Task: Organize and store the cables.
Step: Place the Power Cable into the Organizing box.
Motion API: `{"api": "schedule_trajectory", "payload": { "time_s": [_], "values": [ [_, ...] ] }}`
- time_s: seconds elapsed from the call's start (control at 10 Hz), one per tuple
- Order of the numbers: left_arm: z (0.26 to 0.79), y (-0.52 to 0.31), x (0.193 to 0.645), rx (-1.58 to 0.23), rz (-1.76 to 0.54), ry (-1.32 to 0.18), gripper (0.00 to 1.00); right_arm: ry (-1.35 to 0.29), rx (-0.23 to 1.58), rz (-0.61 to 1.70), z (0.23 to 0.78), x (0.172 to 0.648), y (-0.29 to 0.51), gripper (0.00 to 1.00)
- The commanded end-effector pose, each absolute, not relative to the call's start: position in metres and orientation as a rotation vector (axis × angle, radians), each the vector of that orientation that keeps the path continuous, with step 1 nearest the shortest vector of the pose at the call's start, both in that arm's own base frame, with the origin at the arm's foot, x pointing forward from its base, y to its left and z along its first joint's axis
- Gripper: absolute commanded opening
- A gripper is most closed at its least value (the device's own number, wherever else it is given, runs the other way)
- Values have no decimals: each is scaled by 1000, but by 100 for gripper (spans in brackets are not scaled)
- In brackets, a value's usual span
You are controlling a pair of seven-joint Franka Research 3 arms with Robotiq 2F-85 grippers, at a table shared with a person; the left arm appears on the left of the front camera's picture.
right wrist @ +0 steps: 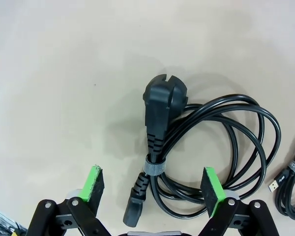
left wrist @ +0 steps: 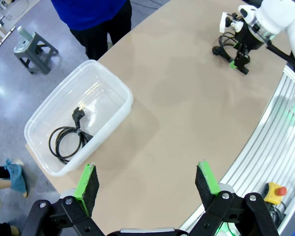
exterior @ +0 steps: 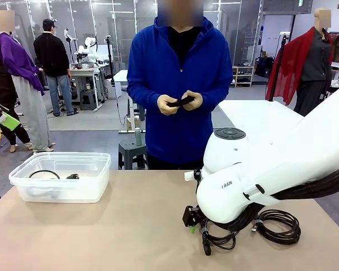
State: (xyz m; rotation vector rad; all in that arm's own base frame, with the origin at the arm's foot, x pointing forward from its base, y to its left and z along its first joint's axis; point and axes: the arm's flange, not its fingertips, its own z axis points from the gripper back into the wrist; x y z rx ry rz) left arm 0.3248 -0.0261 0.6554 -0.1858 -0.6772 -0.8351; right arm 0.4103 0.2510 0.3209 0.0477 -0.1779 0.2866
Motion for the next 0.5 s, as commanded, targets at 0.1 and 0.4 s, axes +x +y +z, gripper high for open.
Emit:
{"api": "schedule_trajectory", "payload": {
  "time_s": [0.1,0.4],
  "values": [
    [655,-25,324,-174,-844,-665,100,-195,25,249,311,418,268,100],
    [655,-25,324,-174,-844,-665,100,-178,7,221,305,419,269,100]
  ]
}}
